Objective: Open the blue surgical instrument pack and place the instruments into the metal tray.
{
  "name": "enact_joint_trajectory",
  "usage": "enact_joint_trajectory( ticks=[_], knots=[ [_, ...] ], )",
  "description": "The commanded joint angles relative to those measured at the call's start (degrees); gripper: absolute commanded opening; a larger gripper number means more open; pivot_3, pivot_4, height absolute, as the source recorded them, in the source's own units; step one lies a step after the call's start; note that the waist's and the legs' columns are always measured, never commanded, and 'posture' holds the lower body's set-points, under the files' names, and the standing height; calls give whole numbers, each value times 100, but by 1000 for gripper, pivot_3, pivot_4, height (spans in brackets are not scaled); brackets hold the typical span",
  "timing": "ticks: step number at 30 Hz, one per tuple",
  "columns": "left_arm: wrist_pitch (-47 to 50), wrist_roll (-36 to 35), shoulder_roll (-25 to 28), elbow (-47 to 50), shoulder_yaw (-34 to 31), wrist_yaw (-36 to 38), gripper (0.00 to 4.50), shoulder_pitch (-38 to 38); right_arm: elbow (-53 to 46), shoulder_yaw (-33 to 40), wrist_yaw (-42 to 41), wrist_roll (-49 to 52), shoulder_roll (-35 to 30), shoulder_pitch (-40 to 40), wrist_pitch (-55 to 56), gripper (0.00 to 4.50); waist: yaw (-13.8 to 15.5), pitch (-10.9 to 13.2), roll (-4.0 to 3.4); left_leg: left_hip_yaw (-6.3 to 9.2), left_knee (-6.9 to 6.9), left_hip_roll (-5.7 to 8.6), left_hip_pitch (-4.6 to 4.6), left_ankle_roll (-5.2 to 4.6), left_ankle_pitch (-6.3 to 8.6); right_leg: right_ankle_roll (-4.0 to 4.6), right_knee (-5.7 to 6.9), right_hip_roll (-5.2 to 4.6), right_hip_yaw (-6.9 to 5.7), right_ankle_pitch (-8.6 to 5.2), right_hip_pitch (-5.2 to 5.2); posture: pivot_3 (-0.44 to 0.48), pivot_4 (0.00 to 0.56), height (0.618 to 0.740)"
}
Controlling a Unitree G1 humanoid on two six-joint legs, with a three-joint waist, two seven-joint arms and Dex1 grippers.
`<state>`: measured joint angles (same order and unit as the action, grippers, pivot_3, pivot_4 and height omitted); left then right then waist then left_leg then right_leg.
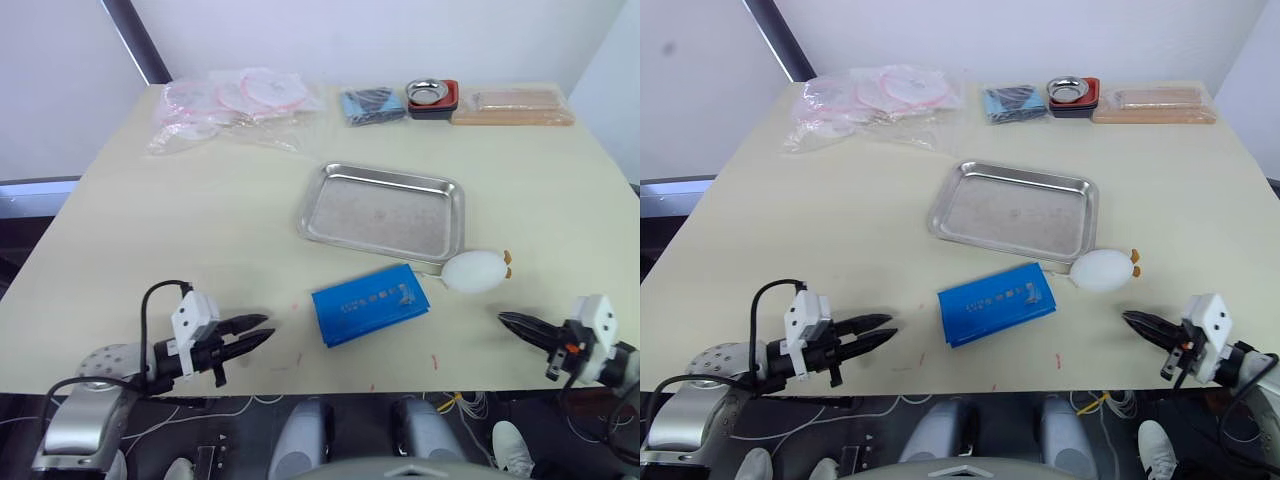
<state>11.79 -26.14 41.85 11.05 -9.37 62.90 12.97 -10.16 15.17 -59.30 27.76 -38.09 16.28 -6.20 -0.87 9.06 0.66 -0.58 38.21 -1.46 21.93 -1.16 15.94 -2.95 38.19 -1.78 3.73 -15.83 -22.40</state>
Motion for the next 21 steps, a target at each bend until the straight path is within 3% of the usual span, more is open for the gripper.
enact_joint_trajectory(
  ticks=[1, 8, 21],
  knots=[
    [113, -18, -13, 175, 249, 59, 171, -208, -264, -299, 201, -171, 66, -280, -60, 0, 0, 0, 0, 0, 2, 0, 0, 0, 0, 0, 1, 0, 0, 0, 0, 0, 150, 740],
    [127, 238, -215, -210, 938, 138, 67, -914, -113, -1092, 609, -785, 314, -913, -93, 0, 7, 2, 4, 4, 14, 5, 1, 0, 0, 0, 22, 6, -2, 0, -2, 0, 150, 740],
    [298, 302, -568, -424, 1434, 109, 67, -1453, -99, -1795, 1210, -1234, 776, -1689, -443, 0, -2, 2, 6, 11, 21, 10, 1, 0, -1, 0, 50, 6, -1, 0, -8, 0, 150, 740]
  ],
)
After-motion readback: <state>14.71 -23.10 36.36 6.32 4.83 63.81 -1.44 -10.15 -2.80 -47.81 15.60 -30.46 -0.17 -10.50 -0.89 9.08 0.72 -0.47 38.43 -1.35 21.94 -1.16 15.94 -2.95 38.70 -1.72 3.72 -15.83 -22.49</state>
